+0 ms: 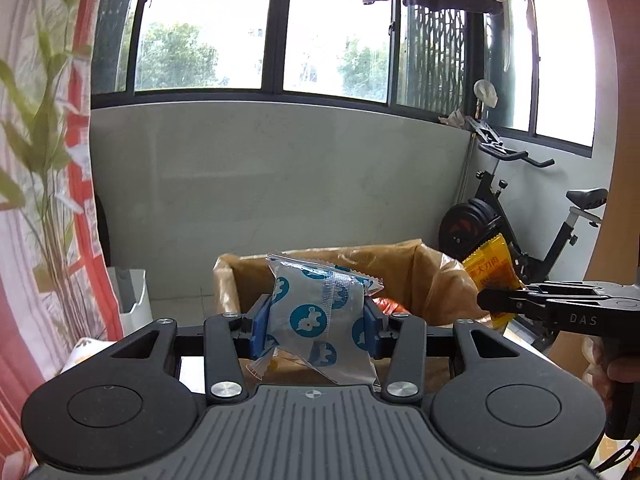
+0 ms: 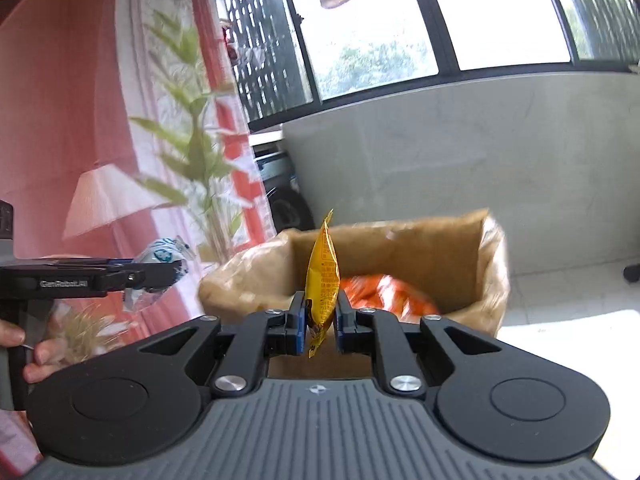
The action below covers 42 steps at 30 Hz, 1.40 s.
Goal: Organize snacks
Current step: 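Grasp the blue-white packet with left tool, carry both packets over the box, release, then grasp the barcoded bread packet with right tool while left tool approaches the brown square packet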
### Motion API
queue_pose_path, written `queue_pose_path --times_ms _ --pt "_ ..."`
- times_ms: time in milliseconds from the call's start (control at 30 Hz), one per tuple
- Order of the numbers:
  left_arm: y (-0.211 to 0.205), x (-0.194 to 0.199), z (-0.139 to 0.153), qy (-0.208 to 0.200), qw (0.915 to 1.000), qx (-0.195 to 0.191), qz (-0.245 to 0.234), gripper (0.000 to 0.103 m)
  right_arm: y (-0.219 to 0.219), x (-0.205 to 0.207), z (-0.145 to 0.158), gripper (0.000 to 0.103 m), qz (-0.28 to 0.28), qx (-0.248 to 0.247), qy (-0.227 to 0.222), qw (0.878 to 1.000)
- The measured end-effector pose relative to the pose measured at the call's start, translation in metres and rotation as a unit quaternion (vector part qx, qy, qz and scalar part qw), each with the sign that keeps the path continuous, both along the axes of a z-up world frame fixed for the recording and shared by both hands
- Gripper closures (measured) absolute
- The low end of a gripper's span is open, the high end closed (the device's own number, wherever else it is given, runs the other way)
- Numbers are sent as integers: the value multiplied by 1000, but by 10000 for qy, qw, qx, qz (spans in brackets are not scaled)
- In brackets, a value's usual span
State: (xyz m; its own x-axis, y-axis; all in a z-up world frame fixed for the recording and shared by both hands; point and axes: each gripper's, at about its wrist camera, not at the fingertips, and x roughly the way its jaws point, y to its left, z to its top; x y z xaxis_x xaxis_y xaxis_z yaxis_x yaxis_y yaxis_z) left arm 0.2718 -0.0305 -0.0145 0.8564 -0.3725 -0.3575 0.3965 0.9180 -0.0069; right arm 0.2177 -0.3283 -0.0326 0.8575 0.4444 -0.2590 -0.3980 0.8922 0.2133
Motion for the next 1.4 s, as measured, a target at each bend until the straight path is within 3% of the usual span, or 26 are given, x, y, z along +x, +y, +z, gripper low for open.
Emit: queue_pose_path --times_ms 133,400,500,567,900,1133,1300,1400 --pt "-28 25 3 -118 9999 114 -13 55 -10 36 3 89 -262 -152 81 9995" --pt "-60 74 -20 263 9995 172 9 54 -19 72 -15 85 -557 -368 328 9972" --pt "-66 88 -31 371 9990 229 22 42 -21 77 -20 77 -596 -352 416 9967" --pt "-66 89 -34 356 9991 211 114 41 -23 75 -22 74 -586 -330 438 9968" --pt "-23 42 -16 413 9989 204 71 41 -24 36 -12 73 -471 49 414 9980" --pt "23 -6 -11 560 9983 147 111 41 -9 -4 -10 47 -334 232 303 9987" --pt "54 -33 -28 740 9968 183 233 41 16 -35 -26 43 -253 224 325 9989" --pt "69 -43 -43 912 9953 141 303 41 37 -51 -45 30 -127 210 436 9987"
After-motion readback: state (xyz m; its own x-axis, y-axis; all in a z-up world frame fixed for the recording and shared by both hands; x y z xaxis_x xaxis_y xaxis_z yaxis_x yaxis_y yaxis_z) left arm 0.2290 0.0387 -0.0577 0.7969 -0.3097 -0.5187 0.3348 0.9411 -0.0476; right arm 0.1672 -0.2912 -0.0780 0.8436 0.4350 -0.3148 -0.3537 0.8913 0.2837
